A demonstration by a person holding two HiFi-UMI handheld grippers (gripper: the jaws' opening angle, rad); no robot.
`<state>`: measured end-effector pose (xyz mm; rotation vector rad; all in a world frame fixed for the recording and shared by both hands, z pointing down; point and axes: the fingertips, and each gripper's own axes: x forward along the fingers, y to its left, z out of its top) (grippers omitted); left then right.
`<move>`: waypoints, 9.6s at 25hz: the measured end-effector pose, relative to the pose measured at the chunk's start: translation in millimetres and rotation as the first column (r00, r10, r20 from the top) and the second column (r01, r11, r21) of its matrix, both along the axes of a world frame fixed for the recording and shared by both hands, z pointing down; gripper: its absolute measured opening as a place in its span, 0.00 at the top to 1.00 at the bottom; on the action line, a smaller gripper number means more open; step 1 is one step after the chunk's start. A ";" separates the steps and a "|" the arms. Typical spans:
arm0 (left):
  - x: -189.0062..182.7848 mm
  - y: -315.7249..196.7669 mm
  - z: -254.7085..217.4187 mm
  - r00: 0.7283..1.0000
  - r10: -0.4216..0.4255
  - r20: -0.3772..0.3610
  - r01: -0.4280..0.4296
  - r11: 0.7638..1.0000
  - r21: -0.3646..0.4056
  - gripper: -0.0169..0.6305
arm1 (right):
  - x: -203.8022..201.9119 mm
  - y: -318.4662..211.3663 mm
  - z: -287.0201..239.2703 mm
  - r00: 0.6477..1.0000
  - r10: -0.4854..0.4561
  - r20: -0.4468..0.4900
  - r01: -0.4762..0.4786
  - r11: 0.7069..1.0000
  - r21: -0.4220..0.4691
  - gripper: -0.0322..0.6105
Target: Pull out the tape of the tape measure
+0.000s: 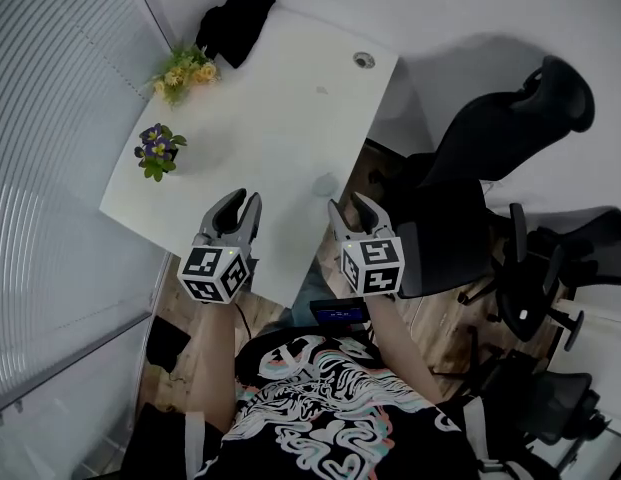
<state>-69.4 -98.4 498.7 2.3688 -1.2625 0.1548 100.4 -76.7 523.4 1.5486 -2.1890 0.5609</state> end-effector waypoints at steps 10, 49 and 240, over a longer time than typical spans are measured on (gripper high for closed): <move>-3.7 -10.0 31.4 0.999 -0.014 0.040 0.017 0.998 -0.059 0.82 | -3.2 -14.6 36.0 0.999 -0.039 -0.010 0.038 0.997 -0.074 0.65; 6.3 -32.1 77.3 0.997 -0.024 0.074 0.036 0.985 -0.170 0.83 | -10.7 -43.7 119.2 0.983 -0.140 -0.116 0.116 0.974 -0.193 0.61; 73.4 17.4 -64.2 0.207 -0.073 -0.976 -0.351 0.925 -0.144 0.97 | -59.0 24.5 -99.6 0.493 -0.404 0.771 0.459 0.873 0.165 0.62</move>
